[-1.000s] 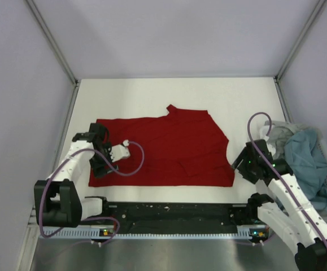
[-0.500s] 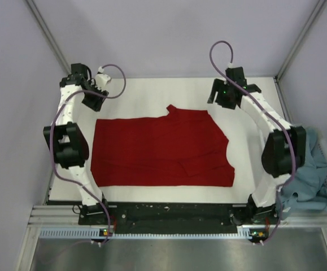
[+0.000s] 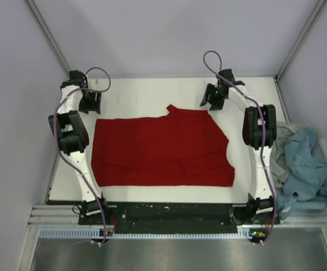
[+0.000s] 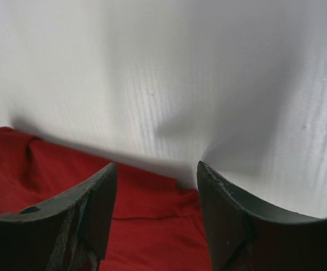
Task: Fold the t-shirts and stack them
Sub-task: Grap the side of the flattened tshirt furthest away from the robot with both arms
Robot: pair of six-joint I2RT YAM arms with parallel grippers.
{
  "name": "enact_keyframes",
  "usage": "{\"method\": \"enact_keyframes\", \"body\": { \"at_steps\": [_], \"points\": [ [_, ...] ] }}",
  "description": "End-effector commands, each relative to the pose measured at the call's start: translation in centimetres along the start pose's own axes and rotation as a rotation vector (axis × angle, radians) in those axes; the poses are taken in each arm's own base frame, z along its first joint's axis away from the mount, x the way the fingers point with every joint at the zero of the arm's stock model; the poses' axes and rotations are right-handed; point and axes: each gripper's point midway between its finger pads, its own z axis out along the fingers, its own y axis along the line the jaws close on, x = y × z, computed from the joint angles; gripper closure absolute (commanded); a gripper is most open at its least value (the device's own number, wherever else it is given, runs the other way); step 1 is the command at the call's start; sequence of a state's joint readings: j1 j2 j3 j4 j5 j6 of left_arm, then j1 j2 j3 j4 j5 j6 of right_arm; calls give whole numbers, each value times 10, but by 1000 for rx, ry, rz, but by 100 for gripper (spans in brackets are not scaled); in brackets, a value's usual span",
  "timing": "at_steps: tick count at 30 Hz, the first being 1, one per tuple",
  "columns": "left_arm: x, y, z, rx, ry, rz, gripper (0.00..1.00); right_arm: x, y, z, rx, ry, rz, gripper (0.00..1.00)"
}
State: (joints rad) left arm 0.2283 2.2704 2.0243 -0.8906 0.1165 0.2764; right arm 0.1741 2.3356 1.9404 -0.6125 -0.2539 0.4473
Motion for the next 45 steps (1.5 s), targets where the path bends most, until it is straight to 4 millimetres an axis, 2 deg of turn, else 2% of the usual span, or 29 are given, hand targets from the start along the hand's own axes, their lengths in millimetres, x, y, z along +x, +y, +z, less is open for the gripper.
{"method": "enact_keyframes", "body": {
  "at_steps": [1, 4, 8, 11, 13, 14, 15, 16, 17, 18, 21, 23, 25, 30, 37, 40, 41, 42, 43, 45],
  "points": [
    [-12, 2, 11, 23, -40, -118, 33, 4, 26, 7, -120, 52, 29, 44],
    [-7, -1, 20, 51, -25, -123, 34, 13, 26, 11, -127, 78, 39, 50],
    [5, -7, 32, 89, 16, -139, 36, 17, 32, 4, -152, 87, 56, 55],
    [14, -10, 39, 100, 52, -145, 41, 20, 41, -2, -176, 93, 54, 58],
    [17, -11, 41, 109, 61, -145, 47, 20, 45, -5, -194, 95, 59, 66],
    [18, -13, 41, 117, 63, -140, 52, 21, 47, -6, -208, 101, 60, 72],
    [17, -14, 40, 123, 62, -142, 63, 23, 51, -8, -230, 112, 59, 78],
    [16, -16, 39, 136, 55, -136, 78, 24, 54, -10, -250, 119, 55, 85],
    [13, -17, 35, 144, 46, -124, 100, 25, 57, -14, -255, 118, 48, 93],
    [12, -19, 30, 155, 39, -113, 100, 25, 58, -18, -256, 114, 40, 100],
    [1, -24, 9, 196, -22, -76, 100, 22, 60, -34, -253, 77, 9, 100],
    [-5, -27, -8, 203, -94, -40, 100, 15, 67, -54, -264, 24, -24, 100],
    [-13, -27, -27, 188, -181, 7, 100, 17, 65, -66, -259, -8, -49, 100],
    [-4, -37, -62, 182, -274, 130, 100, 32, 59, -90, -248, -40, -123, 100],
    [25, -38, -85, 162, -269, 214, 100, 67, 46, -120, -244, -53, -200, 100],
    [27, -27, -74, 108, -265, 192, 100, 83, 43, -119, -253, -39, -205, 100],
    [26, -21, -65, 87, -241, 145, 91, 86, 43, -116, -258, -29, -206, 100],
    [21, -17, -60, 78, -218, 91, 71, 87, 44, -113, -261, -21, -208, 100],
    [18, -15, -54, 88, -179, 50, 59, 89, 44, -110, -261, -11, -203, 100],
    [12, -15, -40, 114, -117, -65, 52, 91, 45, -107, -263, -5, -201, 100]
  ]
}}
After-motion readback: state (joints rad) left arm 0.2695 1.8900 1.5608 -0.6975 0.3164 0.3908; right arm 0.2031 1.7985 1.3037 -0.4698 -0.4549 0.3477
